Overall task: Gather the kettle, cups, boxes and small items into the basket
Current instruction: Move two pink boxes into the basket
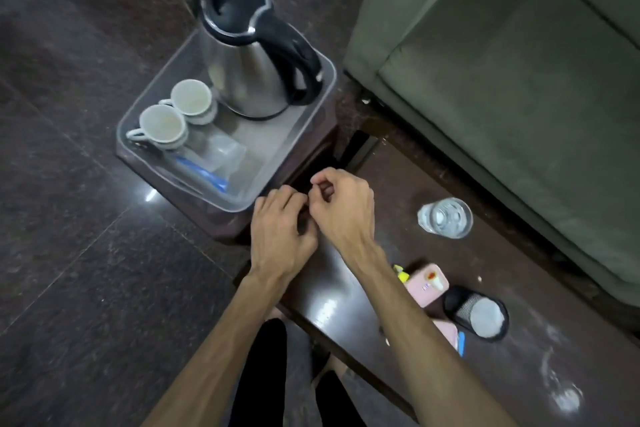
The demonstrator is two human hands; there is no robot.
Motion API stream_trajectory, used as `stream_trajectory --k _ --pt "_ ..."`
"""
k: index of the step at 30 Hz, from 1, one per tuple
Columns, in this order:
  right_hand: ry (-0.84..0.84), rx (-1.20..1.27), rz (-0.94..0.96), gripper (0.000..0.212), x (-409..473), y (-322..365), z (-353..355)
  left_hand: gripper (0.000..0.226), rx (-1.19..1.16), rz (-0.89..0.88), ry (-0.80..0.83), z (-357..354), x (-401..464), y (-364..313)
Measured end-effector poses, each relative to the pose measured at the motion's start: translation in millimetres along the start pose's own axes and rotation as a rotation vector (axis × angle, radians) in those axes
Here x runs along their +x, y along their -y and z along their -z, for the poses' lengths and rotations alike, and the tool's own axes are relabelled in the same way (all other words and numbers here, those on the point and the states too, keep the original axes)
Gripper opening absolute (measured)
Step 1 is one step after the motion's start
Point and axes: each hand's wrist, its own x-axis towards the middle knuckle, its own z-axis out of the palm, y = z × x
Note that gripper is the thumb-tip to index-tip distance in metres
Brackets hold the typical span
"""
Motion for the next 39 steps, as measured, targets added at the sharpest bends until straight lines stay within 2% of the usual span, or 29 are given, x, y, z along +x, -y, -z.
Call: stream_trajectory --k 6,9,13,15,19,23,28,31,32,34,36,39 --pt "-0.078 -0.021 -0.245 0.016 -57 -104 47 0.012 0.031 -0.1 0.35 -63 -48 -75" --pt "-0.108 -0.04 -0.353 0.017 -85 -152 68 0.01 0.038 -0.132 0.473 -90 -73 -104" --pt "-0.136 -0.064 -0.481 0.017 -119 -208 95 0.019 0.087 -0.113 0.623 -123 -107 -128" --pt "-0.117 -0.064 -0.549 0.02 -136 -229 103 0.021 0.109 -0.026 0.68 -135 -124 -136" --pt "-0.103 -0.081 -0.669 0.016 -177 -247 97 0.013 0.052 0.291 0.642 -146 -157 -146" --pt "-0.1 -0.081 -0.783 0.02 -213 -259 81 0.013 -0.033 0.451 0.574 -144 -185 -156" --pt "-0.137 -0.095 -0.837 0.038 -231 -266 68 0.03 -0.047 0.504 0.52 -147 -196 -163" --pt "-0.114 -0.114 -0.842 0.048 -234 -268 64 0.046 -0.008 0.43 0.591 -153 -199 -167" --pt "-0.101 -0.121 -0.843 0.051 -235 -269 63 0.046 0.01 0.402 0.627 -154 -200 -167" --pt "-0.085 -0.137 -0.845 0.054 -237 -270 60 0.032 0.015 0.36 0.637 -157 -200 -166" --pt "-0.079 -0.141 -0.849 0.053 -238 -271 58 0.018 -0.002 0.355 0.581 -157 -199 -163" --pt "-0.07 -0.143 -0.851 0.05 -237 -273 57 0.014 -0.03 0.387 0.451 -156 -191 -156"
